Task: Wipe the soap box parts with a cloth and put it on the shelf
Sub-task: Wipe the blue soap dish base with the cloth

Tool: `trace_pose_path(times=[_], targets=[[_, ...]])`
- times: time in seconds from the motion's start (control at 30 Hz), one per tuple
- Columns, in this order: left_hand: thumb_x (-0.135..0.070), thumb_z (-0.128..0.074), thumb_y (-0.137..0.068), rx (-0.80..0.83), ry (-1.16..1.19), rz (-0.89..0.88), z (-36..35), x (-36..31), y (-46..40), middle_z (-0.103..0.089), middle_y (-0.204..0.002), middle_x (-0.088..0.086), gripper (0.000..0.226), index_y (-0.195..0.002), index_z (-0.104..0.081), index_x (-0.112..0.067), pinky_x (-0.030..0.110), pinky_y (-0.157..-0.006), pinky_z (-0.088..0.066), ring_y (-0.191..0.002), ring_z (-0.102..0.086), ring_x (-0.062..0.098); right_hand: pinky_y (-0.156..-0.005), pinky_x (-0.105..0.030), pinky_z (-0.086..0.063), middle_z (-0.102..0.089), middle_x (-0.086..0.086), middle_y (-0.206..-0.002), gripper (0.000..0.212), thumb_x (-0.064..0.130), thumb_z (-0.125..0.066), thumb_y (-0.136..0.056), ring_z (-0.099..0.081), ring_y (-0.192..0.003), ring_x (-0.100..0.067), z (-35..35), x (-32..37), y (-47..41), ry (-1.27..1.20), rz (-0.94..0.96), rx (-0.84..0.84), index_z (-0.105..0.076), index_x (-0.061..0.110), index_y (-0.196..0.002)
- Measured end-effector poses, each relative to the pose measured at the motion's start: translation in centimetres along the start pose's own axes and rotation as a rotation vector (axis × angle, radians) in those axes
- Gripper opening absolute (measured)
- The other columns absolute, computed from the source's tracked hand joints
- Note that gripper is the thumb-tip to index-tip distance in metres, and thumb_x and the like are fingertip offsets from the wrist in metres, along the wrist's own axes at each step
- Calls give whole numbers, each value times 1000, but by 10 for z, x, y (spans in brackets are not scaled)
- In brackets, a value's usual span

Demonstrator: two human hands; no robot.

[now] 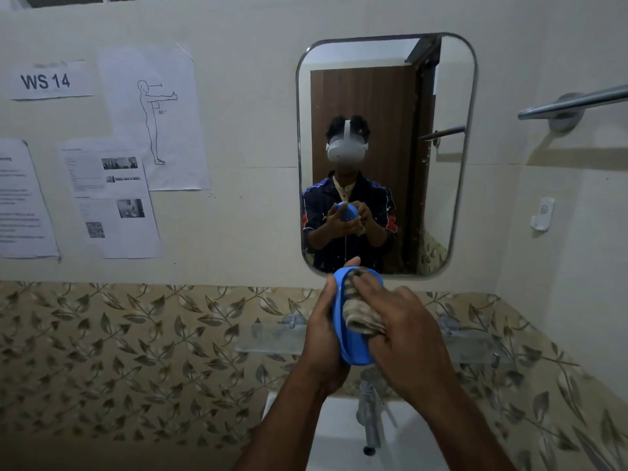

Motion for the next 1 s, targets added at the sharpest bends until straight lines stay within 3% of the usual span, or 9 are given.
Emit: trace_pose_path(times=[0.17,0.27,0.37,0.47,0.57,0.7,0.8,0.9,1.0], targets=[[-56,-40,-93,-46,57,19,10,-9,-6,-61,-124,24,58,-139,-57,-25,42,-80,-58,-96,-65,32,-86,-17,-47,-59,34,-111,61,9,-60,-78,-51,-100,9,-13,-7,13,-218,142,159,-60,47,-126],[-65,-27,-94,-119,9,32,22,-9,-9,-66,-124,23,65,-129,-65,-26,47,-86,-55,-98,-67,35,-82,-25,-52,-65,33,-102,47,13,-64,-81,-60,-95,0,-1,-18,14,-302,109,-16,-66,43,-116],[-70,-22,-89,-145,-80,59,19,-6,-7,-69,-124,19,80,-131,-63,-17,43,-90,-56,-112,-66,36,-89,-17,-44,-62,15,-131,62,-1,-58,-74,-55,-105,-8,11,-10,10,-183,184,-196,-63,25,-130],[-69,-20,-93,-145,-33,79,16,-2,-3,-73,-110,17,75,-120,-71,-21,35,-80,-59,-100,-71,28,-82,-27,-39,-53,10,-144,71,6,-61,-65,-49,-104,-14,-13,8,7,154,351,-56,-58,22,-135],[-65,-19,-96,-117,-127,91,11,7,0,-76,-109,13,73,-117,-70,-17,35,-81,-59,-99,-73,26,-78,-32,-39,-55,8,-142,72,4,-58,-63,-50,-99,-18,-20,0,-4,281,275,-56,-59,25,-131],[-60,-14,-99,-84,-193,98,6,10,4,-79,-104,2,73,-123,-65,-14,27,-76,-59,-95,-74,16,-82,-31,-44,-54,11,-142,78,-4,-59,-65,-46,-93,-14,-8,-15,-26,135,146,-76,-55,28,-136],[-67,-17,-95,-77,-119,93,8,2,0,-76,-105,10,76,-121,-68,-18,36,-83,-57,-97,-73,24,-86,-24,-44,-49,6,-147,77,-3,-55,-64,-43,-100,-14,-19,-4,-10,112,256,-33,-55,22,-137],[-76,-21,-89,-44,13,87,7,-2,-1,-58,-86,11,80,-133,-63,-23,32,-72,-51,-77,-61,20,-90,-28,-47,-51,4,-146,74,0,-55,-64,-46,-105,-17,-33,2,19,79,356,-4,-56,14,-137],[-74,-21,-89,-28,-27,77,7,3,4,-71,-97,12,81,-131,-64,-20,33,-78,-56,-89,-71,22,-88,-33,-48,-56,0,-141,62,10,-47,-71,-49,-105,-18,-29,2,10,116,368,-60,-60,14,-132]])
Point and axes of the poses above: each hand's wrist, its own y-axis away from the middle knuckle, its own z-axis out of the back of the hand, x = y × z, the point moved 6 cm from there along -y, towards the middle knuckle
